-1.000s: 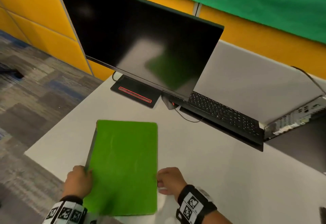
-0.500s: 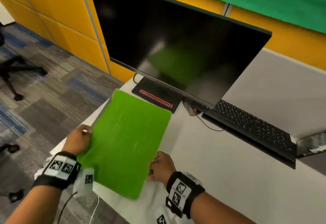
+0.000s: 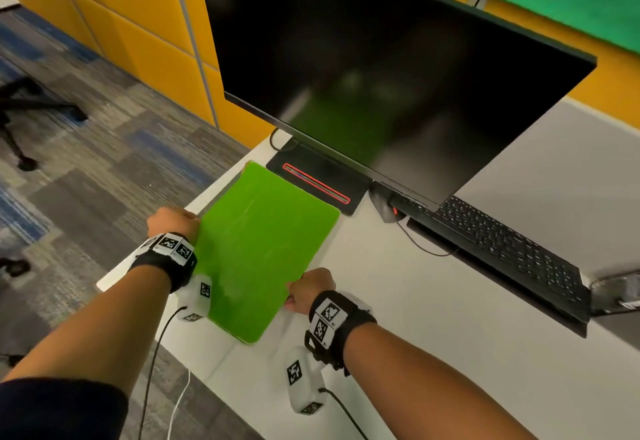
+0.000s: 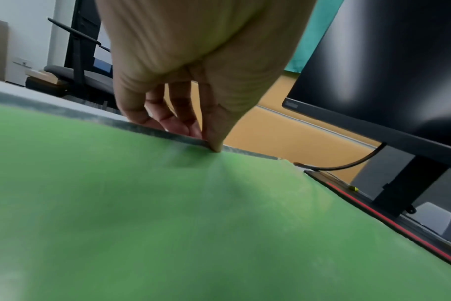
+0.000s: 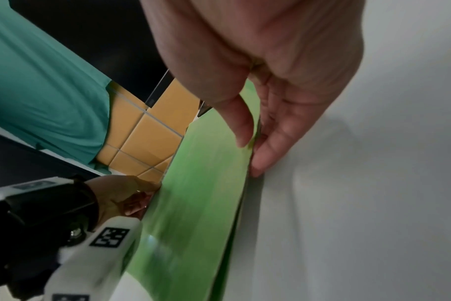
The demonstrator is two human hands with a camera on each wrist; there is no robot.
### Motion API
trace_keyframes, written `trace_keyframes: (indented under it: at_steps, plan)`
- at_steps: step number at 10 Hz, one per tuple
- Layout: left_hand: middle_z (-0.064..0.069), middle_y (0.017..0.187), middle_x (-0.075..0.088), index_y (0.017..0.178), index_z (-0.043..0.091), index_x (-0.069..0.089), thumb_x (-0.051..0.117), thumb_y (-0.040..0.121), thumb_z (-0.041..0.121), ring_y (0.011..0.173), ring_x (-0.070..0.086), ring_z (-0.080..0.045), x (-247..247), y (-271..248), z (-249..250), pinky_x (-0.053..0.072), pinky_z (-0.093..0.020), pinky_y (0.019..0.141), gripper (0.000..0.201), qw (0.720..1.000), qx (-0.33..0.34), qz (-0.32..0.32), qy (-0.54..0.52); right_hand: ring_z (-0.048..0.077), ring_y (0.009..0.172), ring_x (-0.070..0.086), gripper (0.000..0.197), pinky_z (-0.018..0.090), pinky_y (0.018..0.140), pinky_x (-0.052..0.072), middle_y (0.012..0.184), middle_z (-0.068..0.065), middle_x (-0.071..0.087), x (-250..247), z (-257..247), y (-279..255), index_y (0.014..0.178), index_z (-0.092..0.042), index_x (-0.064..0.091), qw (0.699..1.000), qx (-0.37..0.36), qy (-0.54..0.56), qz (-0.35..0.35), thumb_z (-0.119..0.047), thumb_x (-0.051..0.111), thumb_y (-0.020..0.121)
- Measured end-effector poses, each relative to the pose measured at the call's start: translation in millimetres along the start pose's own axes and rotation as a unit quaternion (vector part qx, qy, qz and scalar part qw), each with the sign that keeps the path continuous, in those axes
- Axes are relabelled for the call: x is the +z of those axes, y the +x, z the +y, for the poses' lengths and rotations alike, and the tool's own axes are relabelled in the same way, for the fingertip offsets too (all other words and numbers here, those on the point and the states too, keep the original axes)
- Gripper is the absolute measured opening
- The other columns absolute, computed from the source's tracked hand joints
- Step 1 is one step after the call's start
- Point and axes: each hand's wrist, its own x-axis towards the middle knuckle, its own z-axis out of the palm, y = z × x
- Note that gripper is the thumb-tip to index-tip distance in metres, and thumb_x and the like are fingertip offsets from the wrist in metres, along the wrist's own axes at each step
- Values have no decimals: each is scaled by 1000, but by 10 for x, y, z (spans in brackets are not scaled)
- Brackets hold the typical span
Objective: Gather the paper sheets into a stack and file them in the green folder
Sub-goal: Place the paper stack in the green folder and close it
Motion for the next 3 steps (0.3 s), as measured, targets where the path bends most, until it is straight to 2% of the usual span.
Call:
trace_keyframes:
  at_steps: [1,2,3]
  plan:
    - [-25,112,69,107,2,73,61,86,24,104,64,-40,28,-3,-29,52,-44,91,33,1000,-13,19,-18,28,107,65,39,28,87,54,116,13,68,1,107,121,111,-3,65,996,22,73,51,-23,64,77]
    - [-26,116,66,117,6,68,62,84,23,106,63,-42,2,-74,-4,52,-46,93,37,998,-4,27,-57,33,98,69,34,42,86,57,110,20,69,-181,110,-84,103,-7,64,984,5,176,37,-21,69,73]
    - [-29,125,60,129,5,58,67,82,30,116,57,-45,-56,-136,-164,46,-48,99,54,993,50,82,-69,20,63,60,14,30,58,46,80,12,63,-594,158,-521,84,-16,56,953,-44,294,51,-9,67,83]
